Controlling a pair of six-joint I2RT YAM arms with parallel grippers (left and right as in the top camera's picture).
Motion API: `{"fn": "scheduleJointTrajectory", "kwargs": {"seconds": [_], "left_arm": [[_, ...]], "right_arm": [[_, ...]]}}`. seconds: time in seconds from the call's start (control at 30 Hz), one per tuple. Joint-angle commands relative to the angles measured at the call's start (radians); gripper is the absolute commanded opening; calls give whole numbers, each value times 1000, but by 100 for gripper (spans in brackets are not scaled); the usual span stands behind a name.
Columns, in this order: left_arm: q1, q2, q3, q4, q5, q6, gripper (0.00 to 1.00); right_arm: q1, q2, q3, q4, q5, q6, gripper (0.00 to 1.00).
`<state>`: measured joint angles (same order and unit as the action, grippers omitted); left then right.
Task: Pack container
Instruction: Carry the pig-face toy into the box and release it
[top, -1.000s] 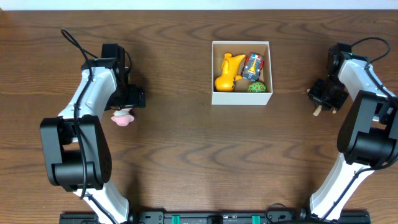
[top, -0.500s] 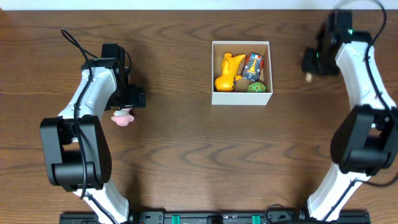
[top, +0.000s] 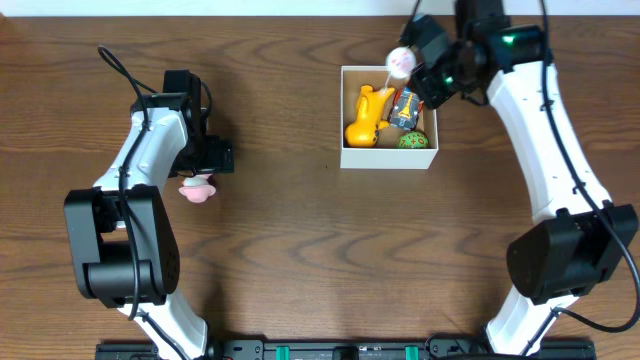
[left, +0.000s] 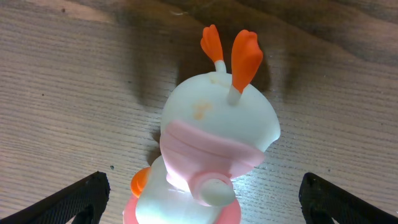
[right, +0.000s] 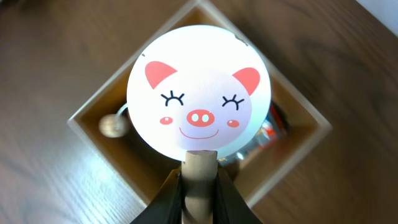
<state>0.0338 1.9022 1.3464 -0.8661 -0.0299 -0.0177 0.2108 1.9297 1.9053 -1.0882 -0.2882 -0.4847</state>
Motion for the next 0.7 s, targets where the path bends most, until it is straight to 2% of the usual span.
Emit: {"fn": "scheduleJointTrajectory", "kwargs": {"seconds": [0.0,0.17,0.67], "left_arm": [[3,7,-4,-3,-5,14,98],[3,8,-4,-3,-5,14,98],[3,7,-4,-3,-5,14,98]], "right_arm": [[37,3,-4,-14,-42,-238,1],[71,4,-47,-30,-41,-371,1],[48,83,-114,-15,-28,-385,1]]}}
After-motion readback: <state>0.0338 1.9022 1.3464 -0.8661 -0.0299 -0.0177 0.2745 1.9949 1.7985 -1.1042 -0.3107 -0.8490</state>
